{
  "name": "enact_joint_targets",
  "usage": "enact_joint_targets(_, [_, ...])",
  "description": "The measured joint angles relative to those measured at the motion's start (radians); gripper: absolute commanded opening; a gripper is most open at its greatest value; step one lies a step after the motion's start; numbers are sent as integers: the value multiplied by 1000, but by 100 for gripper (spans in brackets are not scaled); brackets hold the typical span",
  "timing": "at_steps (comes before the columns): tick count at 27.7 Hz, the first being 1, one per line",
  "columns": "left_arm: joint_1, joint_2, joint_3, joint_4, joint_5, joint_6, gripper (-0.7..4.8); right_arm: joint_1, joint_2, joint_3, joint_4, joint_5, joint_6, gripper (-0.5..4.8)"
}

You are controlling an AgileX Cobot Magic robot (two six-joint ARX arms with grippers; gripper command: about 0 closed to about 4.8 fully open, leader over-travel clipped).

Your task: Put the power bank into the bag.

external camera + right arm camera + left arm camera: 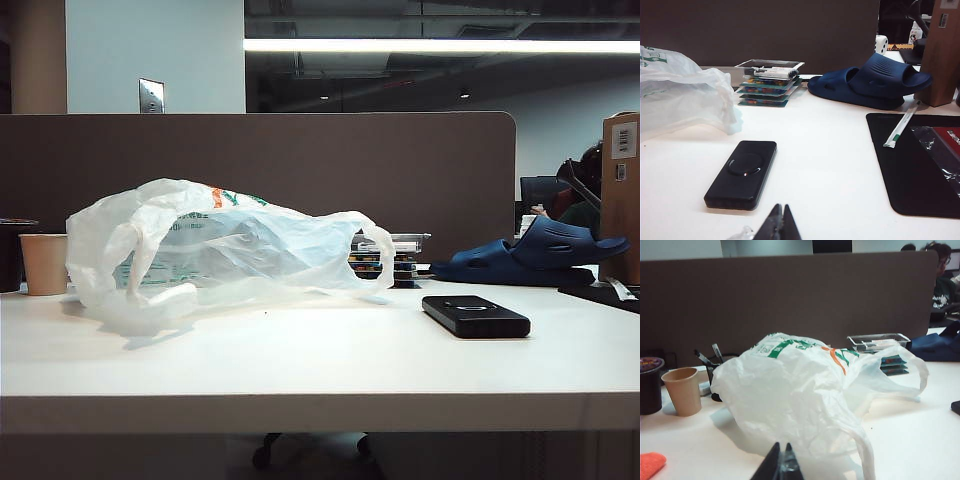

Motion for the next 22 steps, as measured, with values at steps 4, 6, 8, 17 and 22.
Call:
enact_joint_targets(4, [0,0,0,2,0,0,-6,0,0,0,0,0,0,-5])
enact_joint_targets(6, [0,0,0,2,0,0,-6,0,0,0,0,0,0,-5])
enact_joint_targets(8, [0,0,0,2,0,0,-6,0,0,0,0,0,0,-5])
enact_joint_targets(17, [0,0,0,2,0,0,-6,0,0,0,1,0,0,-6])
enact_joint_targets(22, [0,0,0,-6,8,0,-6,0,0,0,1,0,0,-5])
